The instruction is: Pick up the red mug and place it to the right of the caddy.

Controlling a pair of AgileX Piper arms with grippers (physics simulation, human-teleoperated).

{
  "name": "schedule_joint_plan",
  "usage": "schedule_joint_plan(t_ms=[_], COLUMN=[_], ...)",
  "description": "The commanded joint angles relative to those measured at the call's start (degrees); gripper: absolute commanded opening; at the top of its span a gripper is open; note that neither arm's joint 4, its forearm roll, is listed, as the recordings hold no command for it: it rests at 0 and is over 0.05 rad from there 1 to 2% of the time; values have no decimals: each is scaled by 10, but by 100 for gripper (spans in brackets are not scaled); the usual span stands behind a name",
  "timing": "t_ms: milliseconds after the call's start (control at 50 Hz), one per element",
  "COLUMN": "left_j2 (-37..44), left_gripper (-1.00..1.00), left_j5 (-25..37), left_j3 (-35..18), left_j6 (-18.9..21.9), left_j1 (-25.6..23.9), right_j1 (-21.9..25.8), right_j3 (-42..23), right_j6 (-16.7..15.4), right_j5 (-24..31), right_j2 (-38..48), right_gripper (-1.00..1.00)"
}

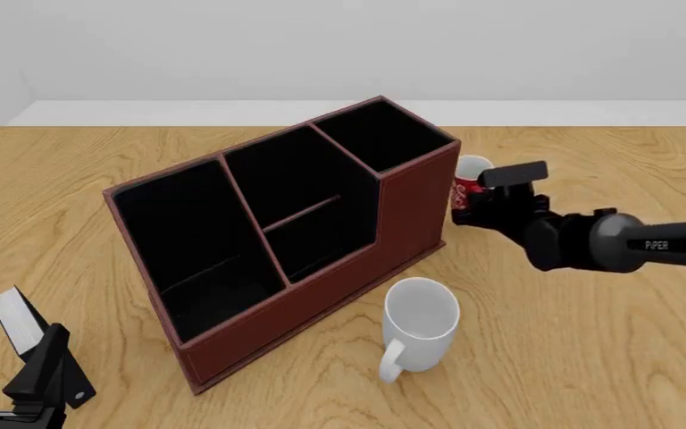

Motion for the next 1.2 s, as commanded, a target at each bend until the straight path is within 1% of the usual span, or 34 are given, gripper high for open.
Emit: schedule_joint_plan(t_ms=[20,200,520,580,860,880,940,1200], left_j2=[0,0,0,0,0,0,0,0], left_gripper=[100,100,100,100,100,100,100,100], left_j5=[0,0,0,0,0,0,0,0], left_j3=[0,0,0,0,0,0,0,0], left_j6=[0,0,0,0,0,0,0,0], left_j1=[0,0,0,0,0,0,0,0], right_j1=[7,11,4,3,-2,-2,-2,-4], right_j3=[-4,-1,4,-1,10,10,11,8], right_j6=[10,11,14,22,26,32,29,43], right_j5=[0,0,-5,0,-7,-6,-8,-7], right_j2=[0,6,12,16,15,16,18,28], right_gripper=[-100,-100,-100,-100,-100,-100,-100,-100])
